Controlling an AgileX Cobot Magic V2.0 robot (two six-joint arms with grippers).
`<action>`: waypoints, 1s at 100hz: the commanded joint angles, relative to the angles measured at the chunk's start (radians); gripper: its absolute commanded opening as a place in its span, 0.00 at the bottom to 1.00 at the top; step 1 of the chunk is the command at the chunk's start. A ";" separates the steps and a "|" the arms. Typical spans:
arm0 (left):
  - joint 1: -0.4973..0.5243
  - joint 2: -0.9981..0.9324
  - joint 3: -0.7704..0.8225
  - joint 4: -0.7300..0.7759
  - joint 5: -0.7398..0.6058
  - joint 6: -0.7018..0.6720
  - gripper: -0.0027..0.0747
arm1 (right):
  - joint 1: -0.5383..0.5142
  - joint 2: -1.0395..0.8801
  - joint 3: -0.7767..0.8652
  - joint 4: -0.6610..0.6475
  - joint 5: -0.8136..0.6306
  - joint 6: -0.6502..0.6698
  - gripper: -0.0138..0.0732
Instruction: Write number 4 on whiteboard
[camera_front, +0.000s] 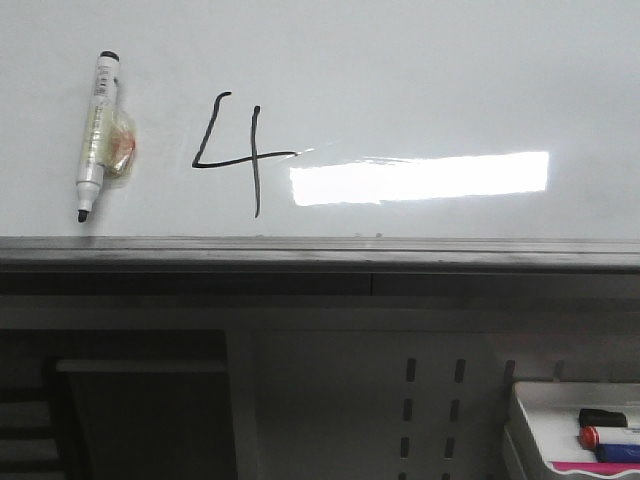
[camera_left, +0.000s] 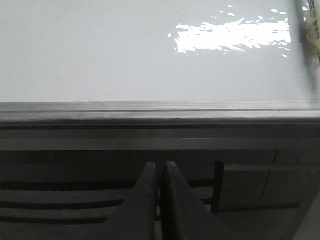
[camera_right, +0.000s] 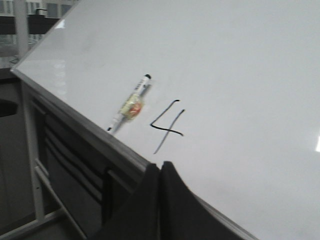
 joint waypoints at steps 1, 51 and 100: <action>0.000 -0.025 0.032 -0.011 -0.052 0.000 0.01 | -0.091 0.007 -0.022 -0.009 -0.089 -0.004 0.08; 0.000 -0.025 0.032 -0.011 -0.052 0.000 0.01 | -0.727 -0.019 0.087 -0.009 -0.103 0.003 0.08; 0.000 -0.025 0.032 -0.011 -0.054 0.000 0.01 | -0.780 -0.244 0.235 0.003 0.286 0.008 0.08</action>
